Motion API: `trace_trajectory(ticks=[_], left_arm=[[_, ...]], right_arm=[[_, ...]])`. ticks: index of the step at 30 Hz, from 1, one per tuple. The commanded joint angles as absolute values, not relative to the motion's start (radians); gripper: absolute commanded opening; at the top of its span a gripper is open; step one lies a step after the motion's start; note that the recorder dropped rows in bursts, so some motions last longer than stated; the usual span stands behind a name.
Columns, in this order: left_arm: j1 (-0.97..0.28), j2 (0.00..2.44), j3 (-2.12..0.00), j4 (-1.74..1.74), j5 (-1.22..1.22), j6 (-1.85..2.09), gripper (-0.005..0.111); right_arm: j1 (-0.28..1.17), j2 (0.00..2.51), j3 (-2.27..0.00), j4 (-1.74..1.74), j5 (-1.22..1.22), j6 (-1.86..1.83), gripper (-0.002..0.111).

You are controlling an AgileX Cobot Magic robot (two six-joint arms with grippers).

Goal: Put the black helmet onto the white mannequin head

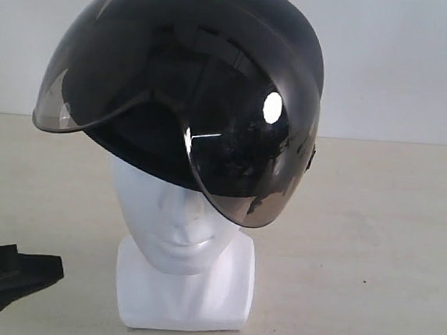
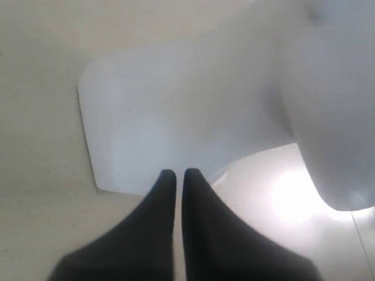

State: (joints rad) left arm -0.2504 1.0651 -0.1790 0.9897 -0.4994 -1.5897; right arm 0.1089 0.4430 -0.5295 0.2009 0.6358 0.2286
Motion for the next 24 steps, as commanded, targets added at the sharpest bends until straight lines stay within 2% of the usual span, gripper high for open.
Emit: trace_trajectory(ticks=[1, 5, 9, 13, 17, 24], left_arm=[[-0.249, 0.908, -0.176, 0.967, -0.405, -1.588, 0.004], [-0.249, 0.757, -0.219, 0.973, -0.362, -1.635, 0.004], [-0.249, 0.672, -0.327, 1.173, -0.161, -1.763, 0.004], [-0.249, 0.689, -0.422, 1.4, -0.119, -1.929, 0.004], [-0.249, 0.761, -0.491, 1.544, -0.115, -2.029, 0.004], [-0.196, 0.811, -0.602, 1.635, -0.151, -2.101, 0.004]], right_arm=[[0.112, 0.556, -0.561, 0.204, 0.645, 0.227, 0.0], [0.112, 0.571, -0.558, 0.262, 0.606, 0.227, 0.0], [0.112, 0.612, -0.567, 0.388, 0.567, 0.068, 0.0], [0.112, 0.689, -0.58, 0.62, 0.61, -0.144, 0.0], [0.112, 0.826, -0.596, 0.779, 0.628, -0.175, 0.0], [0.11, 1.053, -0.742, 0.835, 0.79, -0.24, 0.0]])
